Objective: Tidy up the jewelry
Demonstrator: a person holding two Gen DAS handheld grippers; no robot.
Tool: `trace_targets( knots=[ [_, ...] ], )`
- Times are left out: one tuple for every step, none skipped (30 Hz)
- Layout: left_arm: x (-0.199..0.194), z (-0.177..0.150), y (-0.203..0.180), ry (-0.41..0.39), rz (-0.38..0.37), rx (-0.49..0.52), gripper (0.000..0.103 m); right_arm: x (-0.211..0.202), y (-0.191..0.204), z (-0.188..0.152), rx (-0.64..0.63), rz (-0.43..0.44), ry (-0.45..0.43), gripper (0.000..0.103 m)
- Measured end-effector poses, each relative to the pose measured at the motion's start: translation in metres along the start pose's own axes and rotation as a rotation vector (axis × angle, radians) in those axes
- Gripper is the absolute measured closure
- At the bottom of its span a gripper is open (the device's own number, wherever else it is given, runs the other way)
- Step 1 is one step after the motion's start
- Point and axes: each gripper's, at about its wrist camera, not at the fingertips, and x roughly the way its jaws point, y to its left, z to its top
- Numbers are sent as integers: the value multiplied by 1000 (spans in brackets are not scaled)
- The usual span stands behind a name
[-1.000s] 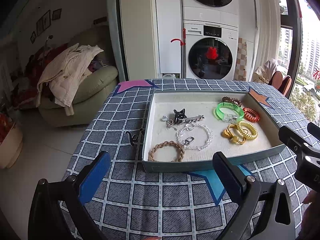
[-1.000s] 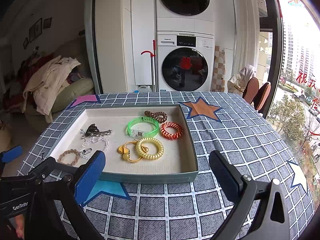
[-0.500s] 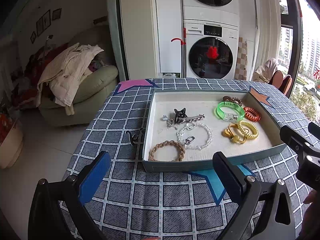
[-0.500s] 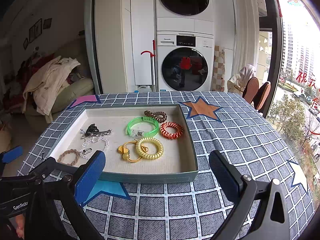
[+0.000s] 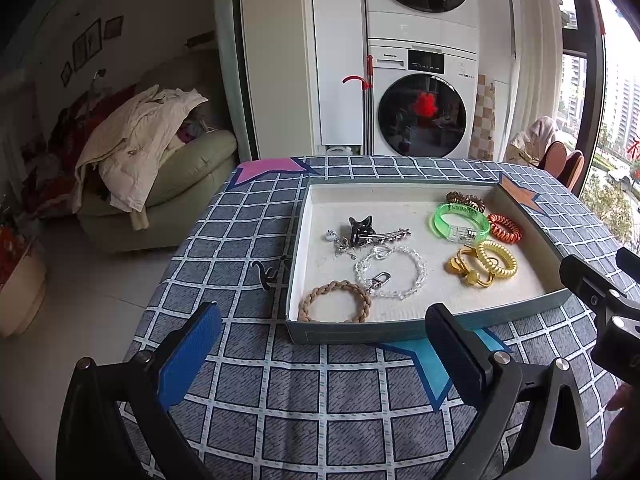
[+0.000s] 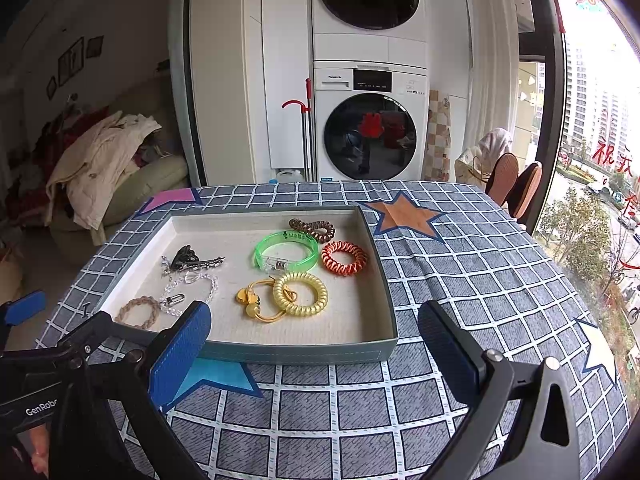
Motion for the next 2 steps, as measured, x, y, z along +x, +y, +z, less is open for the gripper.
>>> trace_targets(
  knots=[
    [0, 0, 0, -2, 0, 2, 0, 0, 0, 0, 0, -1, 0, 0],
    [-1, 0, 0, -2, -1, 4, 0, 0, 0, 0, 1, -1, 0, 0]
  ],
)
